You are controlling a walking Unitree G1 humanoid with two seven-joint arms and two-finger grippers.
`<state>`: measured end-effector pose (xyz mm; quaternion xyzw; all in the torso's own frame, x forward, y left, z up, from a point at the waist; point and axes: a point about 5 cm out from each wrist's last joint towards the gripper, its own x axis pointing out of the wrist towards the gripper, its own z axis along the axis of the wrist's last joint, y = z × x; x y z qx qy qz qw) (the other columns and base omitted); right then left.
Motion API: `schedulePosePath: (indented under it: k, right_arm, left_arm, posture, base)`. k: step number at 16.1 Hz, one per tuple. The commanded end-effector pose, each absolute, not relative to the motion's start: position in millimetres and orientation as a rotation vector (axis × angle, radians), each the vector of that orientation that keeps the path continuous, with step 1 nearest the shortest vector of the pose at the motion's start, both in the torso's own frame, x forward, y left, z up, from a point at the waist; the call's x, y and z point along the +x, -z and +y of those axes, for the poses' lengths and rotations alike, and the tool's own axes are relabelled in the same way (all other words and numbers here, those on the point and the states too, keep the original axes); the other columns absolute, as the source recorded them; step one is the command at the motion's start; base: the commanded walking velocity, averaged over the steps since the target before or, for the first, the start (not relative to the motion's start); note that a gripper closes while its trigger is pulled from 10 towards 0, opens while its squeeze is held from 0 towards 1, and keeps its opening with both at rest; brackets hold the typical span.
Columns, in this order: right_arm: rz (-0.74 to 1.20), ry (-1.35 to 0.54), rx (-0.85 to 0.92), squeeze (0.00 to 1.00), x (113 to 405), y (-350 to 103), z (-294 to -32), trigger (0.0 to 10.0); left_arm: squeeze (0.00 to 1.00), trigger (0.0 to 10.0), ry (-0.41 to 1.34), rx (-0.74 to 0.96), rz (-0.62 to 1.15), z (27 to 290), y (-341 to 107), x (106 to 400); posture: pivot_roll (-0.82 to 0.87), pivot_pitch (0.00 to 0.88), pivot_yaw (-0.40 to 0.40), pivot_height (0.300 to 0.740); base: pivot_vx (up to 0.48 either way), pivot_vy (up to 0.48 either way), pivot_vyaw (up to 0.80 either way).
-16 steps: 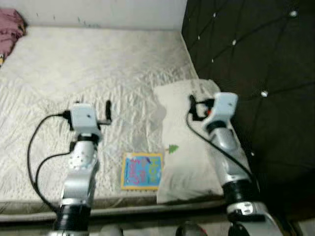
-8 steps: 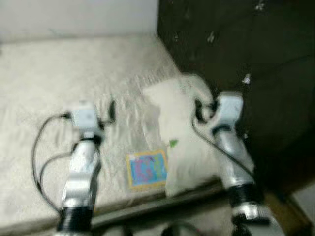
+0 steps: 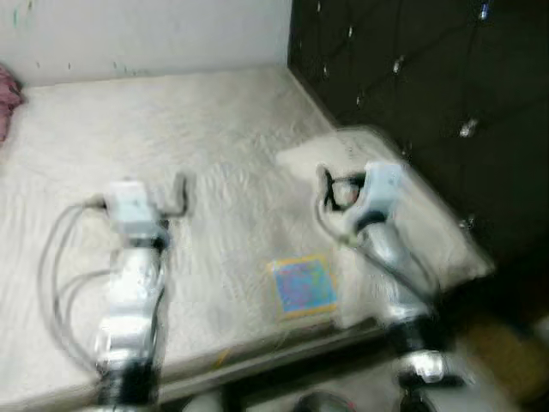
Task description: Clean up the room
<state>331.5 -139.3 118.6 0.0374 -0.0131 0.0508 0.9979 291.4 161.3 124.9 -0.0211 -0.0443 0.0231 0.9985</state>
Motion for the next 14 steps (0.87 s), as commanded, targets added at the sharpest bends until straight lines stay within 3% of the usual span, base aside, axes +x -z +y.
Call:
schedulePosePath:
  k: [1, 5, 14]
  right_arm:
    - [-0.069, -0.129, 0.086, 0.00, 333.7, -128.7, -132.4, 10.0]
    - [-0.066, -0.129, 0.085, 0.00, 334.1, -128.2, -132.3, 10.0]
    - [-0.053, -0.117, 0.082, 0.00, 335.7, -126.6, -133.6, 10.0]
  left_arm:
    - [0.00, 10.0, -0.058, -0.043, -0.095, 168.0, -128.9, 292.4]
    - [0.00, 10.0, -0.057, -0.045, -0.095, 167.9, -129.7, 292.6]
    - [0.00, 10.0, -0.051, -0.059, -0.081, 167.0, -128.5, 292.8]
  posture:
    - [-0.04, 0.000, -0.022, 0.740]
    - [-0.04, 0.000, -0.022, 0.740]
    - [-0.04, 0.000, -0.026, 0.740]
  base:
    - [0.000, 0.472, 0.63]
    - [0.000, 0.472, 0.65]
    - [0.000, 0.470, 0.00]
